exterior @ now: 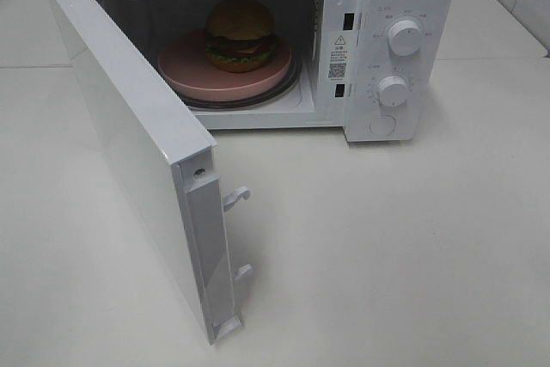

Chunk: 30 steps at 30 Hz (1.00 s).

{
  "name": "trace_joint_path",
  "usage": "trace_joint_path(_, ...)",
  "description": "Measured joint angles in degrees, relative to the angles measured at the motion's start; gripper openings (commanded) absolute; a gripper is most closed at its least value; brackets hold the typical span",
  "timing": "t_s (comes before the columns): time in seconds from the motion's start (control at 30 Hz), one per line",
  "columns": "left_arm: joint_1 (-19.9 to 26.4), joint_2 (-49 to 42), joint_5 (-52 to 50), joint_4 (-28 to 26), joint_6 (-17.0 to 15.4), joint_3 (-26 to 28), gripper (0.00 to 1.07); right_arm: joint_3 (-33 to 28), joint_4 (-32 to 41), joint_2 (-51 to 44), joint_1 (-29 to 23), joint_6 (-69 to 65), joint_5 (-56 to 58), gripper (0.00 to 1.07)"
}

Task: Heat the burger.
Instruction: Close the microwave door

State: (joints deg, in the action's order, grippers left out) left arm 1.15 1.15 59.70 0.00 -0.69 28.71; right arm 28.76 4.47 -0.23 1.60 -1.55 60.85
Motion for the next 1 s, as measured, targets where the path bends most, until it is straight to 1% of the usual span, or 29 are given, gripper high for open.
trace_joint_path(0.07, 0.0, 1.2, -0.1, 0.0, 0.0, 0.1, 1.02, 0.0, 0.0, 0.0, 0.0, 0.0, 0.0, 0.98)
trace_joint_path(0.1, 0.0, 4.2, -1.1, 0.0, 0.0, 0.8, 1.02, 0.0, 0.0, 0.0, 0.0, 0.0, 0.0, 0.98)
trace_joint_path(0.13, 0.0, 4.2, -1.1, 0.0, 0.0, 0.8, 1.02, 0.0, 0.0, 0.0, 0.0, 0.0, 0.0, 0.98)
trace_joint_path(0.2, 0.0, 9.2, -6.3, 0.0, 0.0, 1.9, 1.02, 0.0, 0.0, 0.0, 0.0, 0.0, 0.0, 0.98)
trace_joint_path(0.23, 0.0, 9.2, -6.3, 0.0, 0.0, 1.9, 1.02, 0.0, 0.0, 0.0, 0.0, 0.0, 0.0, 0.98)
trace_joint_path(0.27, 0.0, 12.6, -10.8, 0.0, 0.0, 2.1, 1.02, 0.0, 0.0, 0.0, 0.0, 0.0, 0.0, 0.98)
trace_joint_path(0.3, 0.0, 14.6, -12.9, 0.0, 0.0, 2.1, 1.02, 0.0, 0.0, 0.0, 0.0, 0.0, 0.0, 0.98)
trace_joint_path(0.33, 0.0, 14.6, -12.9, 0.0, 0.0, 2.1, 1.02, 0.0, 0.0, 0.0, 0.0, 0.0, 0.0, 0.98)
trace_joint_path(0.37, 0.0, 18.7, -16.6, 0.0, 0.1, 2.1, 1.01, 0.0, 0.0, 0.0, 0.0, 0.0, 0.0, 0.98)
trace_joint_path(0.43, 0.0, 20.4, -18.2, 0.0, 0.3, 2.1, 1.00, 0.0, 0.0, 0.0, 0.0, 0.0, 0.0, 0.98)
trace_joint_path(0.5, 0.0, 27.6, -27.3, 0.0, 3.3, 1.2, 0.94, 0.0, 0.0, 0.0, 0.0, 0.0, 0.0, 0.98)
trace_joint_path(0.53, 0.0, 27.6, -27.3, 0.0, 3.3, 1.2, 0.94, 0.0, 0.0, 0.0, 0.0, 0.0, 0.0, 0.98)
trace_joint_path(0.57, 0.0, 28.9, -29.4, -0.4, 3.7, 0.7, 0.86, 0.0, 0.0, 0.0, 0.0, 0.0, 0.0, 0.98)
trace_joint_path(0.6, 0.0, 28.9, -29.4, -0.4, 3.7, 0.7, 0.86, 0.0, 0.0, 0.0, 0.0, 0.0, 0.0, 0.98)
trace_joint_path(0.63, 0.0, 32.1, -34.1, -1.3, 4.2, -0.7, 0.77, 0.0, 0.0, 0.0, 0.0, 0.0, 0.0, 0.98)
trace_joint_path(0.67, 0.0, 33.5, -36.9, -1.7, 4.4, -1.3, 0.73, 0.0, 0.0, 0.0, 0.0, 0.0, 0.0, 0.98)
trace_joint_path(0.7, 0.0, 33.5, -36.9, -1.7, 4.4, -1.3, 0.73, 0.0, 0.0, 0.0, 0.0, 0.0, 0.0, 0.98)
trace_joint_path(0.73, 0.0, 35.8, -43.0, -3.3, 4.6, -3.0, 0.61, 0.0, 0.0, 0.0, 0.0, 0.0, 0.0, 0.98)
trace_joint_path(0.77, 0.0, 37.0, -46.1, -4.3, 4.6, -3.8, 0.54, 0.0, 0.0, 0.0, 0.0, 0.0, 0.0, 0.98)
trace_joint_path(0.8, 0.0, 37.0, -46.1, -4.3, 4.6, -3.8, 0.54, 0.0, 0.0, 0.0, 0.0, 0.0, 0.0, 0.98)
trace_joint_path(0.83, 0.0, 38.8, -51.3, -5.5, 4.6, -5.2, 0.35, 0.0, 0.0, 0.0, 0.0, 0.0, 0.0, 0.98)
trace_joint_path(0.87, 0.0, 39.7, -53.8, -5.8, 4.9, -5.7, 0.20, 0.0, 0.0, 0.0, 0.0, 0.0, 0.0, 0.98)
trace_joint_path(0.9, 0.0, 39.7, -53.8, -5.8, 4.9, -5.7, 0.20, 0.0, 0.0, 0.0, 0.0, 0.0, 0.0, 0.98)
trace_joint_path(0.93, 0.0, 41.5, -57.5, -5.7, 5.6, -6.4, 0.00, 0.0, 0.0, 0.0, 0.0, 0.0, 0.0, 0.98)
trace_joint_path(1.0, 0.0, 42.5, -59.2, -5.4, 6.1, -6.6, 0.00, 0.0, 0.0, 0.0, 0.0, 0.0, 0.0, 0.98)
